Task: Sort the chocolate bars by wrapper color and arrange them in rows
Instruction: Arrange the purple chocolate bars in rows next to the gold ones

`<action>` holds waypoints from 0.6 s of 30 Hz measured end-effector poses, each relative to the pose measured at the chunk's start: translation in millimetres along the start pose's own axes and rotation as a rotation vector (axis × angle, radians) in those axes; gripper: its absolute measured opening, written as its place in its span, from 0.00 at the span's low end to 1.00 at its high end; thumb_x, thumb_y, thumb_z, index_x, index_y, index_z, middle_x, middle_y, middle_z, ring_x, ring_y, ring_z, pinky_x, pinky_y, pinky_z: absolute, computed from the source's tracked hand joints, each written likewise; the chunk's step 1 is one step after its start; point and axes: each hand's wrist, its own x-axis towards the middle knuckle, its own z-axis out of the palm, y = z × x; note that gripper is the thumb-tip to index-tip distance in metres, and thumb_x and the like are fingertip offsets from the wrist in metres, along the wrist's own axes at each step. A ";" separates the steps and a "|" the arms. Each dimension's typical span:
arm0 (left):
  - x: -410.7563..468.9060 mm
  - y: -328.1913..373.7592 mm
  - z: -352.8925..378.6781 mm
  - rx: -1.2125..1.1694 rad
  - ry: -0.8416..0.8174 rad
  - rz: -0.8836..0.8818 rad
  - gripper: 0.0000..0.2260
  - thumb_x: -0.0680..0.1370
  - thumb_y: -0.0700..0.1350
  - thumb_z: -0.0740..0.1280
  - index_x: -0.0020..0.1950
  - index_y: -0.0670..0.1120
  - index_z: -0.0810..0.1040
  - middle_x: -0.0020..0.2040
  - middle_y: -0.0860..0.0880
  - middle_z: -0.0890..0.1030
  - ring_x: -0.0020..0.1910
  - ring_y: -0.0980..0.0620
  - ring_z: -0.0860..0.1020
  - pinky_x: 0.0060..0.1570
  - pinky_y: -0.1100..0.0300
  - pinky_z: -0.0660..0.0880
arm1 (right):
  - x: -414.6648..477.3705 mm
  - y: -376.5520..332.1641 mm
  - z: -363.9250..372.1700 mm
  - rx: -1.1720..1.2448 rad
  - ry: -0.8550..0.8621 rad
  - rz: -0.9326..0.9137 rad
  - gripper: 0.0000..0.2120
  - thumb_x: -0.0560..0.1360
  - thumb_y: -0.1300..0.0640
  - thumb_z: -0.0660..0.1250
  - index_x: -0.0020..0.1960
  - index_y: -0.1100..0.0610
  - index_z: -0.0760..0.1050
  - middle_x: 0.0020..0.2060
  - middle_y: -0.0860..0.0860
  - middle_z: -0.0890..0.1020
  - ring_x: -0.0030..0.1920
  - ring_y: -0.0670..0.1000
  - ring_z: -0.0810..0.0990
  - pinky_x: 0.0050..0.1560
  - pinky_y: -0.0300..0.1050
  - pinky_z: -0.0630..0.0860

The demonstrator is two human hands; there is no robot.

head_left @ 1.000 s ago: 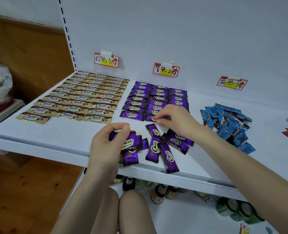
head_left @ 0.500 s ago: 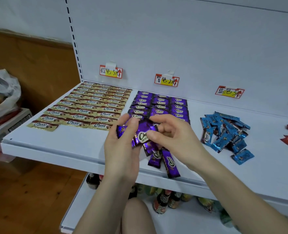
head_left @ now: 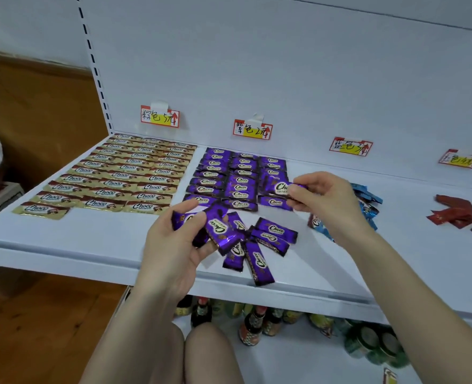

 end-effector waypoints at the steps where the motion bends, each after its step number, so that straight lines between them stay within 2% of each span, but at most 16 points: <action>1: 1.4 -2.0 -1.4 0.016 0.034 0.009 0.06 0.78 0.34 0.62 0.50 0.44 0.74 0.42 0.43 0.82 0.35 0.52 0.83 0.30 0.57 0.80 | 5.2 7.0 -6.2 -0.101 -0.004 0.022 0.05 0.72 0.64 0.69 0.43 0.57 0.75 0.36 0.54 0.81 0.29 0.44 0.81 0.32 0.33 0.76; 3: 4.0 -5.9 -2.6 0.052 0.083 0.029 0.06 0.78 0.34 0.62 0.49 0.45 0.74 0.42 0.44 0.81 0.33 0.54 0.82 0.28 0.59 0.79 | 11.8 20.9 -12.7 -0.283 -0.038 0.040 0.06 0.72 0.62 0.70 0.43 0.54 0.74 0.37 0.52 0.81 0.31 0.44 0.79 0.30 0.33 0.74; 6: 6.9 -11.0 0.0 0.064 0.104 0.046 0.07 0.78 0.35 0.63 0.49 0.46 0.74 0.41 0.45 0.81 0.32 0.55 0.82 0.29 0.59 0.79 | 18.7 34.5 -11.2 -0.432 -0.068 0.017 0.05 0.72 0.60 0.70 0.44 0.54 0.74 0.39 0.51 0.80 0.37 0.46 0.78 0.32 0.30 0.70; 8: 8.5 -13.3 2.6 0.066 0.108 0.049 0.06 0.78 0.35 0.63 0.49 0.46 0.74 0.42 0.44 0.81 0.33 0.54 0.82 0.29 0.58 0.79 | 22.2 39.9 -8.3 -0.610 -0.093 -0.024 0.05 0.72 0.58 0.70 0.48 0.56 0.76 0.45 0.53 0.80 0.43 0.47 0.77 0.37 0.34 0.69; 12: 10.5 -15.3 4.2 0.077 0.127 0.043 0.06 0.78 0.35 0.63 0.49 0.46 0.74 0.44 0.43 0.81 0.34 0.54 0.83 0.29 0.58 0.80 | 20.2 42.6 -5.5 -0.980 -0.096 -0.222 0.13 0.74 0.51 0.67 0.55 0.57 0.78 0.52 0.54 0.78 0.54 0.52 0.73 0.47 0.42 0.67; 14: 11.2 -15.6 3.7 0.078 0.138 0.038 0.07 0.78 0.35 0.63 0.48 0.47 0.75 0.45 0.43 0.81 0.34 0.54 0.83 0.29 0.58 0.80 | 17.8 41.7 -6.2 -1.001 -0.143 -0.264 0.12 0.75 0.51 0.66 0.55 0.56 0.79 0.53 0.53 0.77 0.55 0.52 0.72 0.49 0.43 0.67; 18: 12.4 -17.0 4.2 0.088 0.155 0.026 0.06 0.78 0.36 0.63 0.48 0.47 0.75 0.49 0.42 0.80 0.38 0.52 0.82 0.30 0.57 0.80 | 18.4 40.9 -6.1 -0.949 -0.216 -0.274 0.09 0.75 0.55 0.66 0.51 0.57 0.81 0.50 0.54 0.79 0.51 0.52 0.75 0.48 0.47 0.72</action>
